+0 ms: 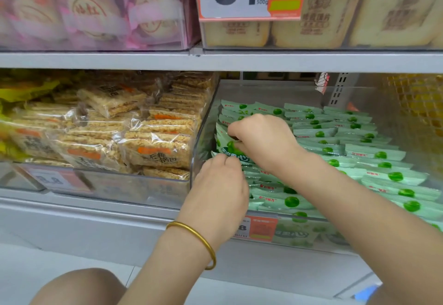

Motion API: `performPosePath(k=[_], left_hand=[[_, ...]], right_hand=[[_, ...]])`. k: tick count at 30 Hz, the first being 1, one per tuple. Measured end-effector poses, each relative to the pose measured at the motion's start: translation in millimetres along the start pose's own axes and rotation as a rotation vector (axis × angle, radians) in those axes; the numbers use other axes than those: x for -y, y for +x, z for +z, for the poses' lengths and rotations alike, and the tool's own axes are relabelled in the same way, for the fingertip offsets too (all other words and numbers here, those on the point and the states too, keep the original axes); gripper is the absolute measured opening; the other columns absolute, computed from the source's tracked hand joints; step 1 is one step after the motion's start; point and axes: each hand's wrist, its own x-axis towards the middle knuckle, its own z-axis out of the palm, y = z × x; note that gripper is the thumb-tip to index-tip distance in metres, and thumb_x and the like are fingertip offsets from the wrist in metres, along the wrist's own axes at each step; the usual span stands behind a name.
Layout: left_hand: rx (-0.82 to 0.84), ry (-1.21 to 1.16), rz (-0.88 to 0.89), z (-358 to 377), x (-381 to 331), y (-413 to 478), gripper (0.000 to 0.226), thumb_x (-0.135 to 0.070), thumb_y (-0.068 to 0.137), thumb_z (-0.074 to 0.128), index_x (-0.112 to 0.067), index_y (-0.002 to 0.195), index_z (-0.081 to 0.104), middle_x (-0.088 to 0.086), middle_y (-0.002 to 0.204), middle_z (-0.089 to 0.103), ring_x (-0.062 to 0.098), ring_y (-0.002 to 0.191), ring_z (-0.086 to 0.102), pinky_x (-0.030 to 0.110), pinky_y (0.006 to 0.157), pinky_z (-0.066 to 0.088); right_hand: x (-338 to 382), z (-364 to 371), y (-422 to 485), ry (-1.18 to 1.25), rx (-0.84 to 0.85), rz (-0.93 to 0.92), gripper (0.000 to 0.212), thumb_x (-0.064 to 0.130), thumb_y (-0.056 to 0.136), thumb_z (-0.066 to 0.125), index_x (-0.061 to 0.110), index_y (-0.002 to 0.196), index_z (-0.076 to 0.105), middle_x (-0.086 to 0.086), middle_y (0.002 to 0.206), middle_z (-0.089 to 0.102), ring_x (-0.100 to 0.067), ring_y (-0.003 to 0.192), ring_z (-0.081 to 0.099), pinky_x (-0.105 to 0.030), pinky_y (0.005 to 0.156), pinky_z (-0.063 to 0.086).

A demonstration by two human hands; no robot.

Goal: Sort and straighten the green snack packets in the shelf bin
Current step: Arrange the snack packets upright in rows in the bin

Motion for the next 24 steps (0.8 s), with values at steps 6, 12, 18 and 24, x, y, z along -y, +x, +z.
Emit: performPosePath(k=[6,12,18,24], left_hand=[[0.036,-0.038,-0.005,-1,3,2,0.027,-0.015,0.098,0.033,-0.01,0.119,0.047,0.004,0.121,0.041,0.021,0.114,0.041,0.033,0.1,0.034],[0.024,-0.101,-0.114,-6,-4,5,0.038,-0.009,0.096,0.033,-0.005,0.133,0.036,0.006,0.137,0.029,0.02,0.124,0.035,0.026,0.105,0.028],[-0.123,-0.198,-0.125,-5,-8,9,0.053,0.001,0.091,0.037,-0.002,0.142,0.024,0.009,0.141,0.024,0.024,0.127,0.035,0.028,0.107,0.029],[-0.203,-0.217,-0.035,-3,-4,11,0.061,0.007,0.087,0.04,-0.002,0.144,0.02,0.01,0.145,0.019,0.024,0.13,0.032,0.024,0.108,0.024]], right_hand=[[-15,0,0,0.108,0.046,-0.022,0.02,0.034,0.092,0.056,0.014,0.091,0.06,0.003,0.085,0.042,-0.025,0.093,0.052,-0.03,0.061,0.036],[-19,13,2,0.207,0.111,-0.035,0.021,0.032,0.091,0.058,0.014,0.097,0.067,0.003,0.089,0.045,-0.022,0.099,0.05,-0.028,0.062,0.033],[-26,2,0,0.376,0.005,0.011,0.03,0.034,0.084,0.067,0.017,0.107,0.06,-0.001,0.104,0.054,-0.022,0.097,0.052,-0.033,0.071,0.046],[-22,-1,-21,0.326,0.033,-0.044,0.015,0.033,0.081,0.07,0.026,0.094,0.071,-0.001,0.111,0.056,-0.026,0.103,0.049,-0.032,0.075,0.04]])
